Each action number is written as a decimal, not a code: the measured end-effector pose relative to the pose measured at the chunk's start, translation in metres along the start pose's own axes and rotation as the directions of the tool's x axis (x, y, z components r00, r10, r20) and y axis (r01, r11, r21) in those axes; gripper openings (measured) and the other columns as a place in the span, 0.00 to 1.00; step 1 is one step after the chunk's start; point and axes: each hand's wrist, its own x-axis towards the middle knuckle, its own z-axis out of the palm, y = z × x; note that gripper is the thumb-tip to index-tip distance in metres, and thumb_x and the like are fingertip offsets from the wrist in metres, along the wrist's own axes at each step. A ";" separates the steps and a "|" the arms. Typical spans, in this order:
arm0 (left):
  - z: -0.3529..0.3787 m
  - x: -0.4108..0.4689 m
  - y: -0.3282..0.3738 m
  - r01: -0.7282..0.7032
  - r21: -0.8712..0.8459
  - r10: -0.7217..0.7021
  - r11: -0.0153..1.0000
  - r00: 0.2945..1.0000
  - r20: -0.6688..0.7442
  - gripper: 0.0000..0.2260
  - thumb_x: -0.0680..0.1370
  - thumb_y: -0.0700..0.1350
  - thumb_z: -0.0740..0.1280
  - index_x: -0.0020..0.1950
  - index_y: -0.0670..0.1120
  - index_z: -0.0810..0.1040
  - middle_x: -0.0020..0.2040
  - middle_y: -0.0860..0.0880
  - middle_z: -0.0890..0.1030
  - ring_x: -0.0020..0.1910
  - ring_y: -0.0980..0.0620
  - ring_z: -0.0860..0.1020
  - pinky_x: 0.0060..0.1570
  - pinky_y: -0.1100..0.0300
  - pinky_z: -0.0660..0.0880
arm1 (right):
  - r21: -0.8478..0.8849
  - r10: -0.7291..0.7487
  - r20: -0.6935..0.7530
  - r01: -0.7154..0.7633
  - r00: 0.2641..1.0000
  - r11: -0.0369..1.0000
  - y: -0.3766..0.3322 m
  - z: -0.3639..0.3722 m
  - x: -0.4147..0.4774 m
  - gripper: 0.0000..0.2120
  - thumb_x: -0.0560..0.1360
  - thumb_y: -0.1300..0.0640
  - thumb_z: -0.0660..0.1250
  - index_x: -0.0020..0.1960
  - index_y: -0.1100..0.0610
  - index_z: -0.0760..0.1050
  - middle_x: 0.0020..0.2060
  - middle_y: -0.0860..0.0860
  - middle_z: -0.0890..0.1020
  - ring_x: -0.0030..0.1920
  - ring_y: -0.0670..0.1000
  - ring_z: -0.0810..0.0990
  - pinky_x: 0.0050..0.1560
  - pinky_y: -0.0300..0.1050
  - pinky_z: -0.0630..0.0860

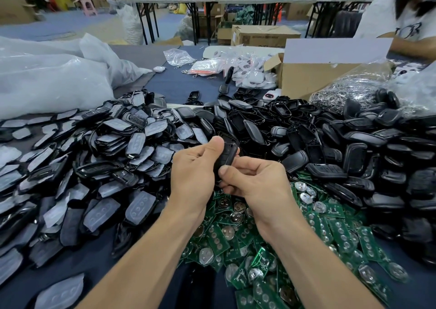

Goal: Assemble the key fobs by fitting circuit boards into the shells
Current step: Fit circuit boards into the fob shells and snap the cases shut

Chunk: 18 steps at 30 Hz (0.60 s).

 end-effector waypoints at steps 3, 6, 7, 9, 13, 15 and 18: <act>0.000 0.000 -0.001 -0.018 -0.008 0.018 1.000 1.000 -0.001 0.20 0.84 0.52 0.67 0.42 0.39 0.87 0.41 0.27 0.82 0.28 0.43 0.76 0.22 0.59 0.72 | 0.006 0.000 0.004 0.000 1.000 1.000 0.003 0.000 0.000 0.04 0.73 0.68 0.76 0.45 0.62 0.87 0.36 0.60 0.86 0.33 0.52 0.81 0.38 0.42 0.80; 0.000 -0.001 0.000 -0.008 -0.019 0.008 1.000 0.999 0.033 0.23 0.80 0.59 0.66 0.43 0.40 0.87 0.42 0.29 0.83 0.30 0.43 0.77 0.26 0.58 0.74 | 0.023 -0.006 -0.007 0.006 1.000 1.000 0.002 -0.001 0.003 0.04 0.73 0.69 0.76 0.46 0.62 0.87 0.35 0.60 0.85 0.32 0.52 0.79 0.37 0.42 0.79; 0.001 -0.001 0.001 -0.012 -0.006 0.012 1.000 0.999 0.045 0.25 0.79 0.61 0.66 0.43 0.40 0.87 0.41 0.29 0.83 0.30 0.43 0.78 0.27 0.56 0.75 | 0.009 -0.005 -0.010 0.005 1.000 1.000 0.001 -0.003 0.004 0.04 0.73 0.69 0.75 0.45 0.62 0.87 0.35 0.61 0.85 0.32 0.52 0.79 0.37 0.42 0.80; 0.000 -0.001 0.002 -0.043 0.040 0.042 0.998 0.998 0.041 0.24 0.78 0.63 0.67 0.43 0.43 0.88 0.41 0.37 0.86 0.35 0.45 0.83 0.35 0.56 0.80 | -0.100 0.035 0.053 -0.029 0.998 0.995 -0.005 -0.008 0.005 0.04 0.74 0.69 0.75 0.45 0.62 0.87 0.36 0.61 0.85 0.34 0.52 0.80 0.40 0.45 0.82; -0.005 0.001 0.008 -0.078 0.030 0.079 0.996 0.997 -0.026 0.24 0.76 0.64 0.64 0.46 0.46 0.89 0.47 0.49 0.89 0.49 0.52 0.88 0.47 0.65 0.81 | -0.167 0.102 0.103 -0.084 0.989 0.982 -0.027 -0.031 0.010 0.10 0.74 0.67 0.75 0.55 0.62 0.85 0.46 0.59 0.88 0.39 0.52 0.84 0.46 0.44 0.84; -0.007 0.001 0.011 -0.060 0.028 0.060 0.998 0.998 -0.032 0.23 0.79 0.62 0.63 0.49 0.45 0.88 0.47 0.48 0.89 0.49 0.51 0.88 0.54 0.60 0.80 | 0.288 0.021 0.014 -0.024 1.000 0.957 -0.043 -0.050 0.011 0.20 0.71 0.62 0.77 0.62 0.62 0.81 0.54 0.57 0.87 0.50 0.52 0.87 0.50 0.43 0.84; -0.008 0.002 0.013 -0.041 0.075 0.044 0.996 0.998 -0.038 0.18 0.85 0.53 0.63 0.49 0.45 0.88 0.48 0.49 0.89 0.49 0.51 0.88 0.59 0.55 0.78 | 0.377 -0.058 -0.091 0.088 0.994 0.922 -0.047 -0.064 0.016 0.34 0.67 0.60 0.80 0.72 0.54 0.75 0.60 0.50 0.86 0.61 0.49 0.84 0.62 0.48 0.81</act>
